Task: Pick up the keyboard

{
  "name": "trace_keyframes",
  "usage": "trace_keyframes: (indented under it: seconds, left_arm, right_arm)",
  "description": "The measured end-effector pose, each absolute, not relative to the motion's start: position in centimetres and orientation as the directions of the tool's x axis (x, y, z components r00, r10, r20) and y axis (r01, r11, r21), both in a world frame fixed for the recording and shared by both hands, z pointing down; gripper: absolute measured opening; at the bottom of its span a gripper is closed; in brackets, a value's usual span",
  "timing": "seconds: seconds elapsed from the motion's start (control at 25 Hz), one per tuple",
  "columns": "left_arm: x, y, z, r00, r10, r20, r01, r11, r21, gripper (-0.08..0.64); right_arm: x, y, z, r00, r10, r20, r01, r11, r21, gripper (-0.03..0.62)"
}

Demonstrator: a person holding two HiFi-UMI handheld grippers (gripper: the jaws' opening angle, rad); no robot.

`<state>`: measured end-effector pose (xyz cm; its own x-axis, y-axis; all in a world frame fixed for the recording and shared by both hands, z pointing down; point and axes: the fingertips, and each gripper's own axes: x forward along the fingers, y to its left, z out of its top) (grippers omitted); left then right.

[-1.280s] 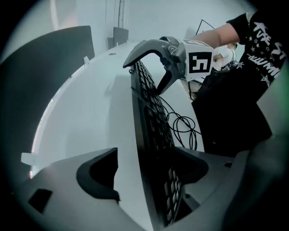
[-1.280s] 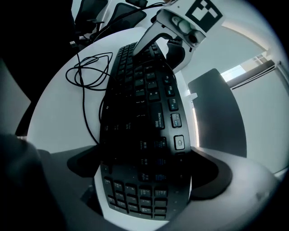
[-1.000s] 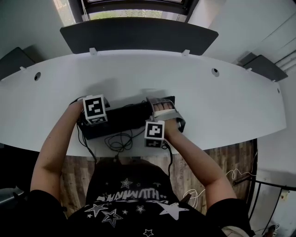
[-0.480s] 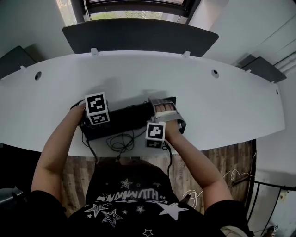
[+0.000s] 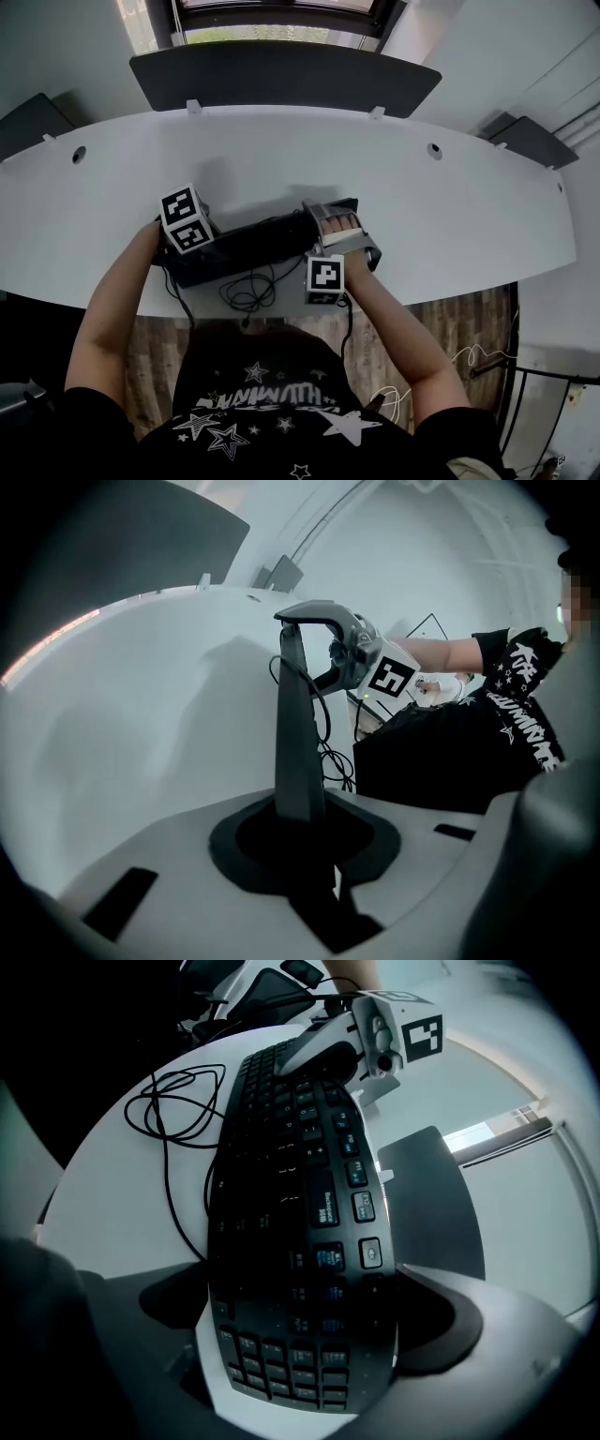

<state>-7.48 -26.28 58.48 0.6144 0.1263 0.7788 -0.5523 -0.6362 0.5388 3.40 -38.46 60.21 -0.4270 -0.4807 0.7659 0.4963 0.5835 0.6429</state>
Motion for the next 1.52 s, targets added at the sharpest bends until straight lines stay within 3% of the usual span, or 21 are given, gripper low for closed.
trace_keyframes:
  seconds: [0.4,0.72,0.92,1.04,1.32,1.52]
  left_arm:
    - [-8.6,-26.0,57.6,0.664,0.104,0.740,-0.562,-0.584,0.586,0.072]
    - [-9.3,-26.9,55.7,0.765,-0.067,0.640,-0.581,-0.501,0.642,0.073]
    - [-9.7,-28.7,51.8,0.831,-0.293,0.473,-0.556,-0.478,0.681,0.072]
    - [-10.6,-30.0,49.7,0.811,-0.444,0.382,-0.571,-0.454,0.684,0.072]
    - [-11.1,-30.7,48.8,0.669,-0.682,0.296,-0.596,-0.254,0.761,0.074]
    - [-8.8,-29.3,47.3,0.654,-0.749,0.108,-0.364,-0.186,0.913,0.098]
  right_arm:
    - [2.3,-38.6,57.4,-0.580,-0.506,0.638,0.361,0.543,0.759,0.574]
    - [2.0,-41.4,49.5,-0.714,-0.560,0.420,-0.022,0.618,0.786,0.574]
    - [3.3,-42.6,46.9,-0.734,-0.584,0.347,-0.326,0.751,0.574,0.574]
    - [4.0,-42.8,46.7,-0.745,-0.577,0.335,-0.416,0.794,0.442,0.574]
    - [3.1,-39.5,48.4,-0.843,-0.406,0.353,-0.370,0.914,0.165,0.572]
    - [2.3,-38.2,49.5,-0.871,-0.347,0.347,-0.369,0.929,0.003,0.572]
